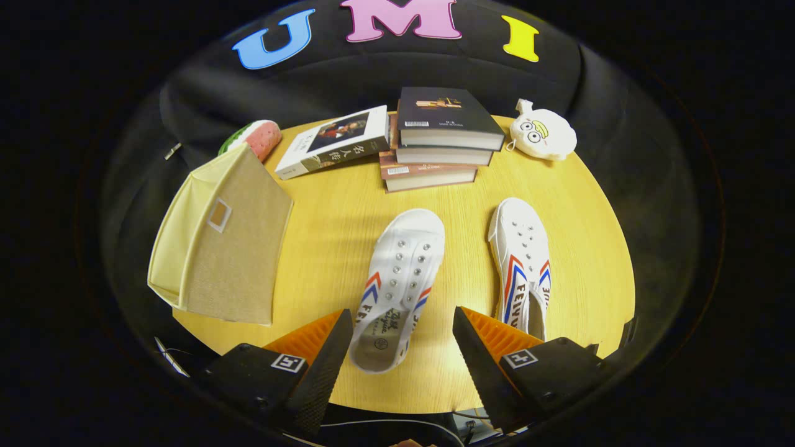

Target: Open the storage box then place both shoes into the box .Put the left shoe in first, then the right shoe, with the right side of both shoes facing outward in a uniform manner.

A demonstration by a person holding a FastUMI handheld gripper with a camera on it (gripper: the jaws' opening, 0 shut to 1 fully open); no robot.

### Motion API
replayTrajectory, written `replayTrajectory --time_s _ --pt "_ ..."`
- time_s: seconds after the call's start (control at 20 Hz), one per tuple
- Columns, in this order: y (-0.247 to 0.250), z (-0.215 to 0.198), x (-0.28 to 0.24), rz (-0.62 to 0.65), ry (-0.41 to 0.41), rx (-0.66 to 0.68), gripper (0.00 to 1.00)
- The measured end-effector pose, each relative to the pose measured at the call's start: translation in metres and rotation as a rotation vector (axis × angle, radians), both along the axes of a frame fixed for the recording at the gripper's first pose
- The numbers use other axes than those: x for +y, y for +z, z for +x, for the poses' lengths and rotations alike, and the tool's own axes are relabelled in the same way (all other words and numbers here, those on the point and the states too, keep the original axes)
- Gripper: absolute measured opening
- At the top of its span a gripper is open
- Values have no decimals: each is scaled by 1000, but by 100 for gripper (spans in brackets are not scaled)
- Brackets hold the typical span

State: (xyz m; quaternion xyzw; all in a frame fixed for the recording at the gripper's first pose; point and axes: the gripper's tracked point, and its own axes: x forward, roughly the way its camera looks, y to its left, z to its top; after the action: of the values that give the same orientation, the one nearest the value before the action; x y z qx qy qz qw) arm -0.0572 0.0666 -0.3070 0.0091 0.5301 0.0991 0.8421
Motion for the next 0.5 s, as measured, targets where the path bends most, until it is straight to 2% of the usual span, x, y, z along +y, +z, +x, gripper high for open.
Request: replayTrajectory --time_s 0.35,0.5 --pt "-32 8 -30 -75 -23 28 99" --pt "-45 13 -27 -50 -52 57 99"
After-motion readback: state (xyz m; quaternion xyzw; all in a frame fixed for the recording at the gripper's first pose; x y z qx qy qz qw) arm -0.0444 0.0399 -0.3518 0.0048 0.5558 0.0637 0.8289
